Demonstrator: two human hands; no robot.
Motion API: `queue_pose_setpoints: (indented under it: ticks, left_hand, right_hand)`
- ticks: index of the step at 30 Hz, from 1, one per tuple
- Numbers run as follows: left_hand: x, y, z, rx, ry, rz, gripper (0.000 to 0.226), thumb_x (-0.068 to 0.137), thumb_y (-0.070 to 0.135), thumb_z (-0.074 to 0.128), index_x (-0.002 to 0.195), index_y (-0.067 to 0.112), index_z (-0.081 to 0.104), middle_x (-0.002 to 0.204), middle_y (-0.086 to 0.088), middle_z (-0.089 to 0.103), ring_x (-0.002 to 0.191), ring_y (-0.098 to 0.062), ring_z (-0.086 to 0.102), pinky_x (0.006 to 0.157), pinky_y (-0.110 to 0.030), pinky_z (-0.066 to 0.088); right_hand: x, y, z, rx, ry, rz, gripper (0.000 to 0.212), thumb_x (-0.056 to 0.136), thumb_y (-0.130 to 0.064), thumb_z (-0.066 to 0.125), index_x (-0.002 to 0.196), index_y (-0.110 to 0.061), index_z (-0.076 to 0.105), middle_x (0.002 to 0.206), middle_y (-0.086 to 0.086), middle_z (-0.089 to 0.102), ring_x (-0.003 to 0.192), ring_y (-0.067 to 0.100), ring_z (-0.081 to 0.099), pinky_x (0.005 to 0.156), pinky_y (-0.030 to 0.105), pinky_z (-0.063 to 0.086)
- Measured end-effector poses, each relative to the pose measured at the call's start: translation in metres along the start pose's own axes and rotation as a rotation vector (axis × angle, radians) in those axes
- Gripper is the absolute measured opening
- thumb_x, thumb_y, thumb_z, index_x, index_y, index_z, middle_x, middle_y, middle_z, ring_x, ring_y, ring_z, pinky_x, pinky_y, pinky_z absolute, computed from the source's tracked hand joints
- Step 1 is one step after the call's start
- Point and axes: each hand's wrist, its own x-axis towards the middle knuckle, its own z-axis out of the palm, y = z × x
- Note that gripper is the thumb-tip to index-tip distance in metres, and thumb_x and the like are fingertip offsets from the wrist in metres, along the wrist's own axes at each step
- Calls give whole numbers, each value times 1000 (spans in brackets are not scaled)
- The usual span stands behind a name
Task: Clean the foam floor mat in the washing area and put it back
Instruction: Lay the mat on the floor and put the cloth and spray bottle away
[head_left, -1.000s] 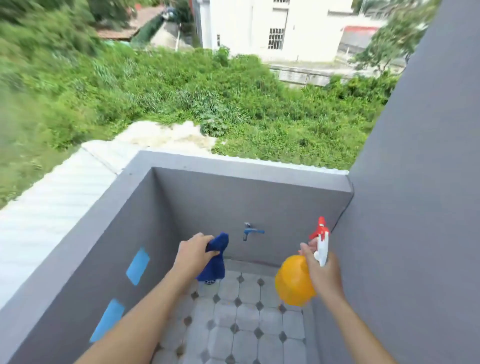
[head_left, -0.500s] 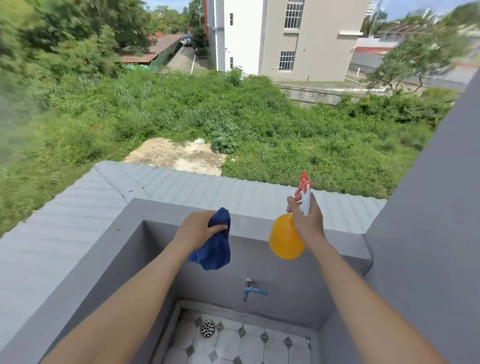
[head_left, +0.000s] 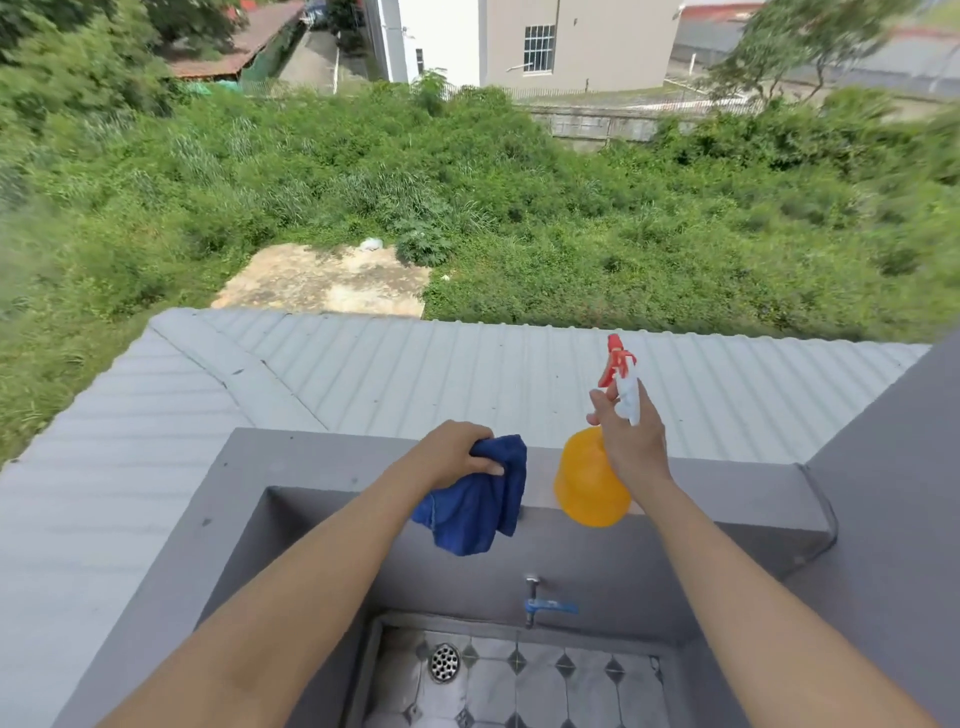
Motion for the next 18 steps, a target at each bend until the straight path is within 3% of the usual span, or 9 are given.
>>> queue_pose_setpoints:
  ticks: [2, 4, 6, 7, 9, 10, 12, 15, 18]
  left_hand:
    - [24, -9, -1, 24, -17, -11, 21, 83, 29, 63, 79, 10, 54, 74, 0, 57, 73, -17, 53, 64, -27, 40]
    - [49, -21, 0, 72, -20, -10, 16, 86, 25, 62, 91, 12, 55, 87, -2, 56, 84, -21, 56, 68, -29, 42]
    - [69, -38, 5, 162, 0, -34, 38, 86, 29, 65, 119, 15, 53, 110, -6, 51, 101, -25, 53, 88, -36, 44]
    - [77, -48, 12, 279, 100, -46, 50, 84, 31, 68, 128, 17, 49, 116, -7, 48, 105, -26, 51, 98, -41, 40]
    - [80, -60, 26, 492, 320, -57, 50, 77, 27, 74, 122, 17, 56, 113, -7, 54, 104, -27, 55, 107, -53, 31]
    - [78, -64, 35, 480, 386, -54, 41, 76, 19, 74, 114, 16, 62, 108, -6, 58, 100, -27, 58, 107, -54, 31]
    - [69, -70, 56, 404, 379, 2, 25, 82, 8, 61, 105, 16, 65, 105, -3, 60, 101, -26, 57, 109, -49, 29]
    - [58, -90, 80, 421, 348, 183, 27, 91, 25, 44, 106, 17, 66, 114, 0, 63, 114, -24, 57, 109, -51, 23]
    - [53, -117, 80, 476, 226, 200, 60, 95, 56, 24, 141, 21, 42, 149, -2, 40, 140, -19, 34, 112, -56, 5]
  right_hand:
    - [4, 3, 3, -14, 31, -7, 16, 94, -30, 58, 95, -14, 56, 89, 8, 70, 69, -8, 63, 64, 25, 41]
    - [6, 8, 5, -5, 57, 7, 13, 94, -29, 58, 94, -16, 55, 89, 7, 69, 68, -9, 63, 64, 25, 41]
    - [6, 10, 8, 15, 87, 29, 11, 95, -29, 58, 92, -18, 55, 89, 6, 69, 70, -8, 65, 64, 25, 41]
    - [6, 10, 9, 22, 102, 31, 11, 95, -29, 58, 93, -18, 55, 89, 5, 68, 70, -7, 66, 64, 25, 42]
    - [7, 11, 14, 13, 167, 19, 10, 95, -27, 57, 91, -19, 54, 84, 3, 67, 70, -6, 66, 62, 23, 43]
    - [7, 14, 19, 1, 223, 7, 11, 95, -26, 57, 88, -19, 54, 81, 2, 66, 69, -5, 66, 59, 20, 43]
    - [6, 22, 30, -12, 375, -13, 11, 95, -22, 58, 85, -17, 55, 73, 2, 66, 68, 1, 67, 53, 8, 40]
    - [8, 32, 42, -70, 568, -44, 10, 88, -20, 62, 86, -10, 62, 64, -1, 61, 63, 2, 61, 54, 2, 36]
    - [15, 37, 45, -101, 611, -48, 6, 86, -13, 63, 85, -7, 63, 61, -9, 55, 59, -6, 54, 54, 1, 35]
